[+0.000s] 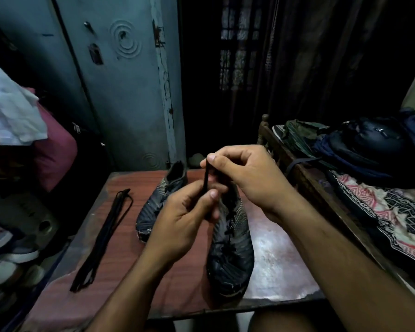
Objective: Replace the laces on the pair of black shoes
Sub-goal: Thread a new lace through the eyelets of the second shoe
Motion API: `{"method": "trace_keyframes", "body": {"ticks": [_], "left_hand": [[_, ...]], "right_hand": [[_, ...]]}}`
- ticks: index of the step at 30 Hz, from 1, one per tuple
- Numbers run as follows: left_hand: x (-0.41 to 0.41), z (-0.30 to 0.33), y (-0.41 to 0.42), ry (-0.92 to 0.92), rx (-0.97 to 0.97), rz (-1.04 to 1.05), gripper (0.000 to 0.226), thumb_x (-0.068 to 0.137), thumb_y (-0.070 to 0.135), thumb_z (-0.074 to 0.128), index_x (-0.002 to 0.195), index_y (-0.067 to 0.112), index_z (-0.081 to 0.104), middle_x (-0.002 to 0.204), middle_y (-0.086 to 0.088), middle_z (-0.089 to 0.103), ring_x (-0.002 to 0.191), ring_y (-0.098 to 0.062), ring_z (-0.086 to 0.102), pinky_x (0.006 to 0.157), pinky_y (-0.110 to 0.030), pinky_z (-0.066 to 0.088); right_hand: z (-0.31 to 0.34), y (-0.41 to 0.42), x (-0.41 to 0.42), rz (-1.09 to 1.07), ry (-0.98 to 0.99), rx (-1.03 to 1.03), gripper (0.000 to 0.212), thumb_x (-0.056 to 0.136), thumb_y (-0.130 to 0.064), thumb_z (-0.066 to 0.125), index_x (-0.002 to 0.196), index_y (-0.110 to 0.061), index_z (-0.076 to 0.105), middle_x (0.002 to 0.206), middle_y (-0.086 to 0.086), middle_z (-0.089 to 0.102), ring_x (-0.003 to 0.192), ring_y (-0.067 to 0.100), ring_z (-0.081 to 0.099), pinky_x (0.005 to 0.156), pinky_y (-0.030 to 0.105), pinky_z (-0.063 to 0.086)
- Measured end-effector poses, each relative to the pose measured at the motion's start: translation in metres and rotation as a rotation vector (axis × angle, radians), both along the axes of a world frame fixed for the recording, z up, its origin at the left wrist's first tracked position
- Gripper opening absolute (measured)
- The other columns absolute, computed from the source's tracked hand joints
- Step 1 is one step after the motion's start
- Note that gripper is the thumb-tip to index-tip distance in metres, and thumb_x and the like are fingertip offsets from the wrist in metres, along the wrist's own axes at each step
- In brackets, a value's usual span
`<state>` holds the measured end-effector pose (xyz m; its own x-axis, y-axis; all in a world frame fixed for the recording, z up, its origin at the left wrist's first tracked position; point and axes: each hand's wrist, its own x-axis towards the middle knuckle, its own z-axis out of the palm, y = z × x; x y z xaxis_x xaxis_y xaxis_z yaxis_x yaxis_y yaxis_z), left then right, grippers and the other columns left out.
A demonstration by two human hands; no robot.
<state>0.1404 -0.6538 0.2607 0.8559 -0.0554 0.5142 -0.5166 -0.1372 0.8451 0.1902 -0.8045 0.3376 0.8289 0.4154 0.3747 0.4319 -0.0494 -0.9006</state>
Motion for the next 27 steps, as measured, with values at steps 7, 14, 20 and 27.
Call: {"method": "trace_keyframes", "body": {"ticks": [7, 14, 20, 27], "left_hand": [[0.029, -0.070, 0.050, -0.042, 0.703, 0.495, 0.054, 0.103, 0.060, 0.029, 0.113, 0.027, 0.070, 0.098, 0.011, 0.050, 0.092, -0.013, 0.056, 0.074, -0.041, 0.053], [0.052, -0.090, 0.046, 0.054, 0.653, 0.539, 0.040, 0.100, 0.045, 0.047, 0.100, 0.014, 0.073, 0.086, 0.000, 0.061, 0.077, -0.024, 0.064, 0.067, -0.040, 0.053], [0.060, -0.083, 0.012, 0.255, -0.064, 0.385, 0.020, 0.093, 0.011, 0.073, 0.085, 0.028, 0.078, 0.074, 0.002, 0.074, 0.067, -0.016, 0.074, 0.063, -0.027, 0.061], [0.070, -0.098, -0.012, 0.338, -0.382, 0.300, 0.022, 0.086, -0.001, 0.076, 0.080, 0.021, 0.076, 0.078, -0.002, 0.074, 0.077, -0.015, 0.069, 0.076, -0.034, 0.058]], "right_hand": [[-0.010, -0.017, 0.001, -0.008, -0.102, -0.177, 0.027, 0.088, -0.021, 0.080, 0.071, -0.010, 0.061, 0.066, 0.001, 0.060, 0.062, 0.011, 0.052, 0.062, 0.030, 0.043], [-0.039, -0.043, -0.019, 0.195, 0.058, -0.405, 0.013, 0.093, -0.016, 0.074, 0.097, -0.018, 0.062, 0.068, 0.001, 0.069, 0.061, 0.008, 0.061, 0.062, 0.021, 0.045], [-0.085, -0.061, 0.002, 0.044, -0.003, -0.696, 0.006, 0.098, -0.028, 0.066, 0.099, -0.030, 0.071, 0.088, -0.014, 0.075, 0.084, 0.003, 0.069, 0.082, 0.037, 0.056], [-0.120, -0.053, 0.054, -0.140, -0.300, -0.706, 0.013, 0.098, -0.023, 0.065, 0.107, -0.029, 0.073, 0.101, -0.019, 0.063, 0.095, -0.002, 0.058, 0.081, 0.020, 0.046]]}}
